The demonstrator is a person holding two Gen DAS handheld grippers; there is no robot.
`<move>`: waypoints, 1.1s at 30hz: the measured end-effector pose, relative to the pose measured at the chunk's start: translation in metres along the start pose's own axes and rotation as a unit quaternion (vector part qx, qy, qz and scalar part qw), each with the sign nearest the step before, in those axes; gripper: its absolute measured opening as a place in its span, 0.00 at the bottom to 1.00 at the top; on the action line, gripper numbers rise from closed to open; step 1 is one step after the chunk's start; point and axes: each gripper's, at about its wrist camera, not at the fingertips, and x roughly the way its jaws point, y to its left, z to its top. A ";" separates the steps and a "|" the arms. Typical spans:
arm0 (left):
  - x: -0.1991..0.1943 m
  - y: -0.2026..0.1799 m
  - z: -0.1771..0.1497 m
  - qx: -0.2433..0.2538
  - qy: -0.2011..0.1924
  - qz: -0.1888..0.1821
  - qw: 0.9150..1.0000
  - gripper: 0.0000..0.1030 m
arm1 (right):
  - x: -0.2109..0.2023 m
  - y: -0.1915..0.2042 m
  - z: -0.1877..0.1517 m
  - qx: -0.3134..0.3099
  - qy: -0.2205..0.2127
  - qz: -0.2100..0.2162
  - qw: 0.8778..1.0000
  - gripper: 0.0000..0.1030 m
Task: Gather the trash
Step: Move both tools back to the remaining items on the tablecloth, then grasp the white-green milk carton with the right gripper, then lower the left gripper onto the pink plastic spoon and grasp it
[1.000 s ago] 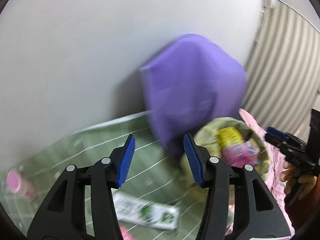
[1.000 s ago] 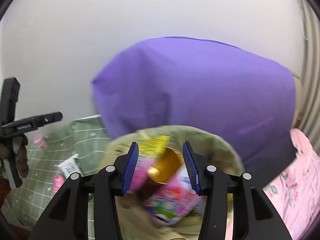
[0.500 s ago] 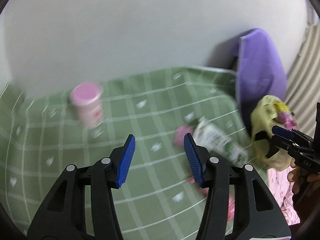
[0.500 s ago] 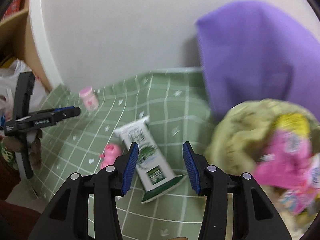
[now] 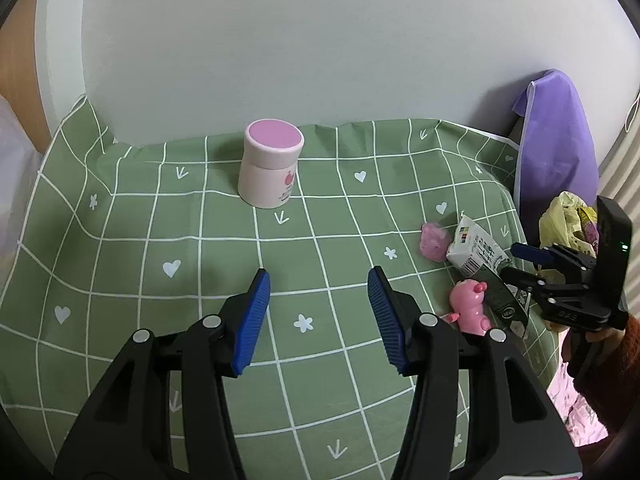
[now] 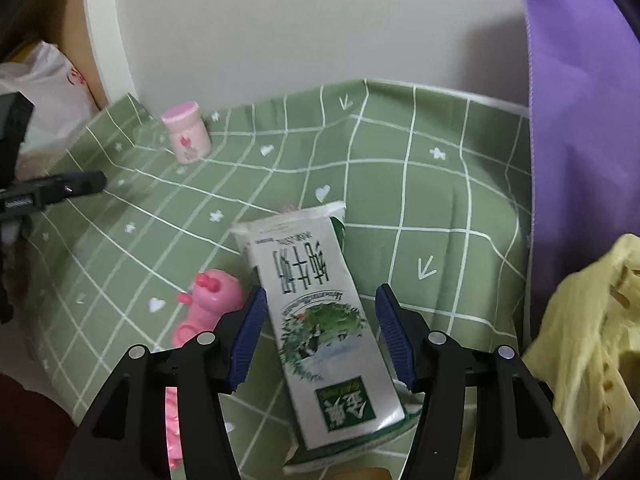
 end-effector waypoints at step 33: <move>0.093 -0.115 0.040 0.171 0.066 -0.144 0.972 0.47 | -0.065 0.000 -0.093 0.151 0.024 -0.057 0.987 0.47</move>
